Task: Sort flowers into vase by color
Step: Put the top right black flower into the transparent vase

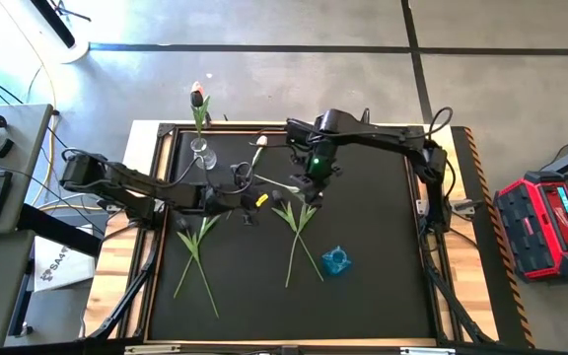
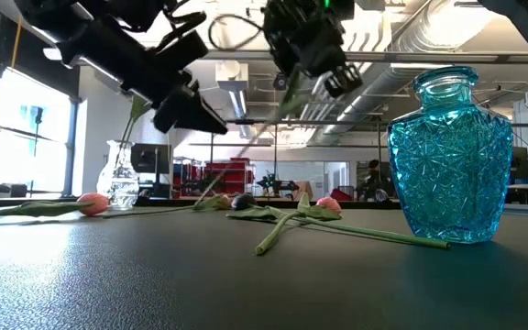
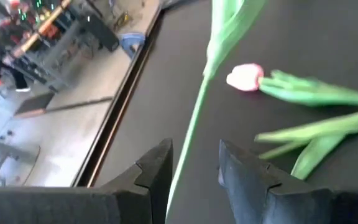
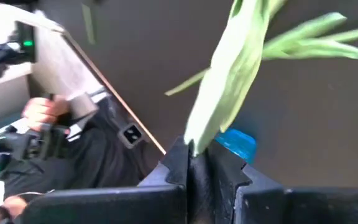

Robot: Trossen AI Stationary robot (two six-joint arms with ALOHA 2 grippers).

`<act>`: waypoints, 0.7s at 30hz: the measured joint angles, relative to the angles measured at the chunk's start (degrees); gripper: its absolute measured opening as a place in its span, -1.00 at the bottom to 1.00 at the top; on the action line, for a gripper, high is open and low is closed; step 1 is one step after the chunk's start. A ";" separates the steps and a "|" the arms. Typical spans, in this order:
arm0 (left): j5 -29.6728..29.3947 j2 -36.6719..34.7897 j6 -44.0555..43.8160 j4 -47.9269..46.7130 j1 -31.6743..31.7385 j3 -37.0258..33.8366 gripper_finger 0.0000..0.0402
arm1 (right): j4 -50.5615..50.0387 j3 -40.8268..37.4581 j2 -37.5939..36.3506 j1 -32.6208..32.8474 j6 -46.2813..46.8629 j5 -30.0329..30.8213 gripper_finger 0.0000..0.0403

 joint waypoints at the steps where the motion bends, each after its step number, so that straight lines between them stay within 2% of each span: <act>1: 0.56 0.15 0.52 1.17 0.00 0.00 -0.39 | 0.89 0.51 0.00 0.35 0.95 -0.56 -0.89; 11: 2.36 0.38 0.63 2.50 0.02 0.00 -0.43 | 2.85 4.64 0.00 2.95 2.17 -0.89 -0.88; 18: 2.71 0.36 0.59 4.26 -0.03 0.00 -0.74 | 3.46 5.22 0.00 3.43 1.99 -0.33 -0.88; 21: 4.90 0.36 0.63 5.55 -0.04 0.00 -0.87 | 3.45 5.22 0.00 3.42 1.84 0.78 -0.88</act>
